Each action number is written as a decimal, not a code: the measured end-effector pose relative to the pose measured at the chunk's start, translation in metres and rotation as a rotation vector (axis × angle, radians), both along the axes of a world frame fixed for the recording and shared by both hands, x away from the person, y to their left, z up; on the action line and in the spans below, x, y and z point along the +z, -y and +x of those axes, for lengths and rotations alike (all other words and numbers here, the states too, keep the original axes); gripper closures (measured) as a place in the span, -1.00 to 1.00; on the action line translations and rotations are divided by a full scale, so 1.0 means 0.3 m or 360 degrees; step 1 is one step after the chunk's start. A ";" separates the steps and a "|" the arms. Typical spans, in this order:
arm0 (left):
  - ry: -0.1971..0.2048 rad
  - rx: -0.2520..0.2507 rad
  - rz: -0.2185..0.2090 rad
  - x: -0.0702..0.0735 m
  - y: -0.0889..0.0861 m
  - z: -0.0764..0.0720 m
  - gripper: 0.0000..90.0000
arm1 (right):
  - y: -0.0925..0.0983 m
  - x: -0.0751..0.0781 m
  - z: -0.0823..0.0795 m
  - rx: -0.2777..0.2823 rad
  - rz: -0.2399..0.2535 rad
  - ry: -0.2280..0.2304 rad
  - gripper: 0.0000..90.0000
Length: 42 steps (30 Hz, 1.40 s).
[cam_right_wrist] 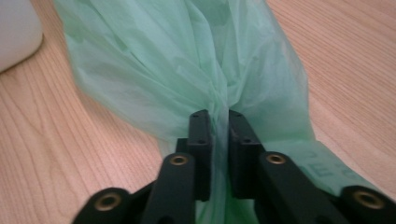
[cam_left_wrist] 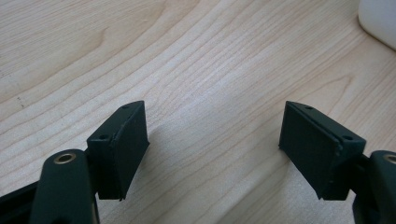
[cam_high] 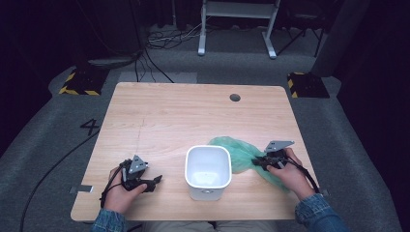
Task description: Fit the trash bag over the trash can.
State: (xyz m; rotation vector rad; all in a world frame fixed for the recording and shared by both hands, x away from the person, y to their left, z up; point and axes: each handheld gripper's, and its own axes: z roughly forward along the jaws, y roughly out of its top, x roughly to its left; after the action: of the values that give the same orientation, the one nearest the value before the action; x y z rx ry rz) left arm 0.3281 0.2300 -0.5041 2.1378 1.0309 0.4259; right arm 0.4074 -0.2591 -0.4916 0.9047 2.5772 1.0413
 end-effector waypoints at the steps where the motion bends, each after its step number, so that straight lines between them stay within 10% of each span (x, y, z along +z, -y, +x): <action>1: 0.0000 0.0000 -0.0001 0.000 0.000 0.000 -0.48 | 0.001 -0.002 -0.002 -0.0010 0.0016 -0.0005 0.97; 22: 0.0015 -0.0010 -0.0011 0.007 0.011 0.022 -0.47 | 0.062 0.226 -0.106 -0.0130 0.0330 0.0437 1.00; 42: 0.0012 -0.0020 -0.0014 0.007 0.022 0.035 -0.47 | 0.123 0.366 -0.140 -0.0228 0.0573 0.0560 1.00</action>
State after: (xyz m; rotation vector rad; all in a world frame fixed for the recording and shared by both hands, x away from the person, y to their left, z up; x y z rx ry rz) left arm 0.3385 0.2233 -0.5019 2.1321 1.0129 0.4228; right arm 0.3654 -0.2959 -0.3818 0.8731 2.0461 1.4976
